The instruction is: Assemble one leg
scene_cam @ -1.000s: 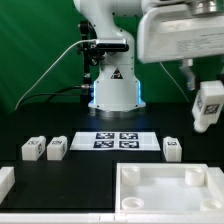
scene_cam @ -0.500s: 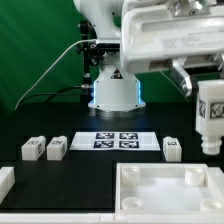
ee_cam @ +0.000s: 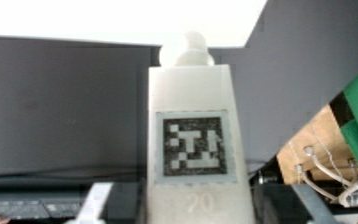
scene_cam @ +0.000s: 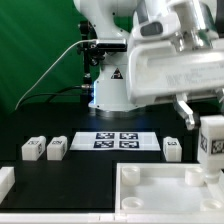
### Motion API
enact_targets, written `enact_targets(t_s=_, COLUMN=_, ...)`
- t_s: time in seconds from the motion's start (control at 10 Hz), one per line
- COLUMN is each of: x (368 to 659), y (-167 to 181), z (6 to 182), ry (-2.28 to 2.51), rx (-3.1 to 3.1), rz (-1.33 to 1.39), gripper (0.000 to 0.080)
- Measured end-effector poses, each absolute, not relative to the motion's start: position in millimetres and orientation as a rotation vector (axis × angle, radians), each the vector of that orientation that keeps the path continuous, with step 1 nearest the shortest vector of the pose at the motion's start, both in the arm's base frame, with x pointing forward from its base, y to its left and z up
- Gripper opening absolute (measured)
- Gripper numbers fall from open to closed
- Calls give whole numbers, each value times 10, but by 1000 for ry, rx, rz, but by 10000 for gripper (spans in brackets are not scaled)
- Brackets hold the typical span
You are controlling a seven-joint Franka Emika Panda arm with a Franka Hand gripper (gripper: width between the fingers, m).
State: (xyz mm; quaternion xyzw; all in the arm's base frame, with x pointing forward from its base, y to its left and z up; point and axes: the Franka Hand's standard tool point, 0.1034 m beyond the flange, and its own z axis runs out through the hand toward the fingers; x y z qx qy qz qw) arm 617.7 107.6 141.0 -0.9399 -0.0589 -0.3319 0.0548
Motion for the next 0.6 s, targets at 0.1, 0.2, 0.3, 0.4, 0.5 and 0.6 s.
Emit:
enact_targets(t_s=0.1, x=6124, y=1097, z=1253, ry=-184, rx=-2860, rz=-986, gripper=290)
enact_targets(t_s=0.2, x=6085, y=1109, z=1146, ry=-186, rx=-2871, rz=-948, gripper=290)
enact_targets(t_s=0.3, x=6058, y=1140, z=1068, ry=-190, rx=-2874, rz=-929, gripper=290)
enact_targets(t_s=0.4, x=6061, y=1161, z=1040, ry=-193, rx=-2874, rz=-923, gripper=290)
enact_targets(t_s=0.5, x=6087, y=1149, z=1038, ry=-195, rx=-2875, rz=-925, gripper=290)
enact_targets(t_s=0.6, x=6134, y=1127, z=1037, ry=-196, rx=-2877, rz=-925, gripper=290)
